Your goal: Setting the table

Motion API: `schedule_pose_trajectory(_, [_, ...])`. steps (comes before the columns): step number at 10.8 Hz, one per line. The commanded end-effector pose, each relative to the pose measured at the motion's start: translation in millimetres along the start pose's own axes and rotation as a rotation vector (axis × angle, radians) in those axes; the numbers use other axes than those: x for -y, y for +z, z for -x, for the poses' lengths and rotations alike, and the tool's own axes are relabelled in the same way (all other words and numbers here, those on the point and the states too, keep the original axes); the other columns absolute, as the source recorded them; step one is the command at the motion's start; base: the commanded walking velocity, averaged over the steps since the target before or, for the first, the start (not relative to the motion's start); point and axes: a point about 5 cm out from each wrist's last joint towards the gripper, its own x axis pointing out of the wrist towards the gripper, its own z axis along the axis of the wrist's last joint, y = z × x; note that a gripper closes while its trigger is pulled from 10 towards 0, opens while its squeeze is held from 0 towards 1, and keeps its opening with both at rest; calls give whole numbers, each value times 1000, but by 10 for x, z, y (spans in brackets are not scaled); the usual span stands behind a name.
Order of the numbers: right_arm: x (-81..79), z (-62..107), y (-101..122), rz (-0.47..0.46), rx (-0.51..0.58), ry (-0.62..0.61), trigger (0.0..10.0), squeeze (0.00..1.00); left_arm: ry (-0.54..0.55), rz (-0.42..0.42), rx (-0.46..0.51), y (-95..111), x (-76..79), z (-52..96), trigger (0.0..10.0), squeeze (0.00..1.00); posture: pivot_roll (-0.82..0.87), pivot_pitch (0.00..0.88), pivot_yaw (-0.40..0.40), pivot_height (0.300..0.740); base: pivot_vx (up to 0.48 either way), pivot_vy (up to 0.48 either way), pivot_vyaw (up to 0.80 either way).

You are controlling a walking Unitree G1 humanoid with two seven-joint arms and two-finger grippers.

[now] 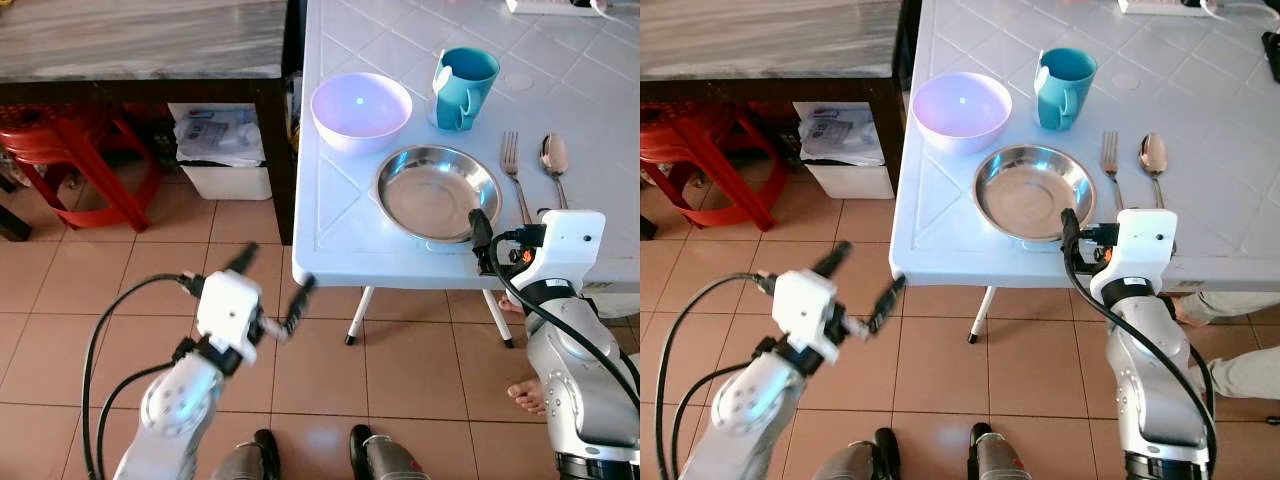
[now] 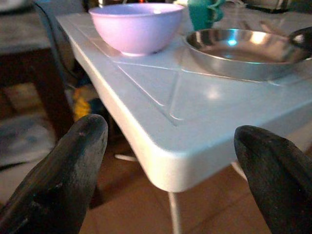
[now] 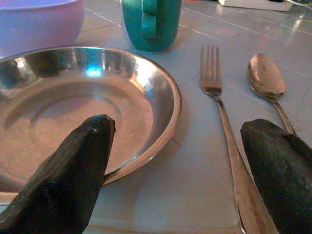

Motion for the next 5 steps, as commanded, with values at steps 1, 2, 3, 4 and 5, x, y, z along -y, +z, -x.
schedule_pose_trajectory(1, [59,15,-50,-5,-29,-11,10000,0,-31,25,-6,13,20,42,10000,0,-112,317,18,740,0,0,0])
schedule_pose_trajectory(2, [84,3,-41,0,-30,-5,10000,0,-73,39,-9,23,39,61,10000,0,-113,317,18,740,0,0,0])
schedule_pose_trajectory(3, [133,-7,-40,8,-32,-10,10000,0,-83,30,-9,28,43,62,10000,0,-115,316,19,740,0,0,0])
schedule_pose_trajectory(4, [170,-15,-45,9,-39,-13,10000,0,-102,29,-5,40,34,61,10000,0,-117,316,17,740,0,0,0])
schedule_pose_trajectory(5, [187,-23,-38,12,-37,-13,10000,0,-108,32,-7,40,31,62,10000,0,-118,317,17,740,0,0,0])
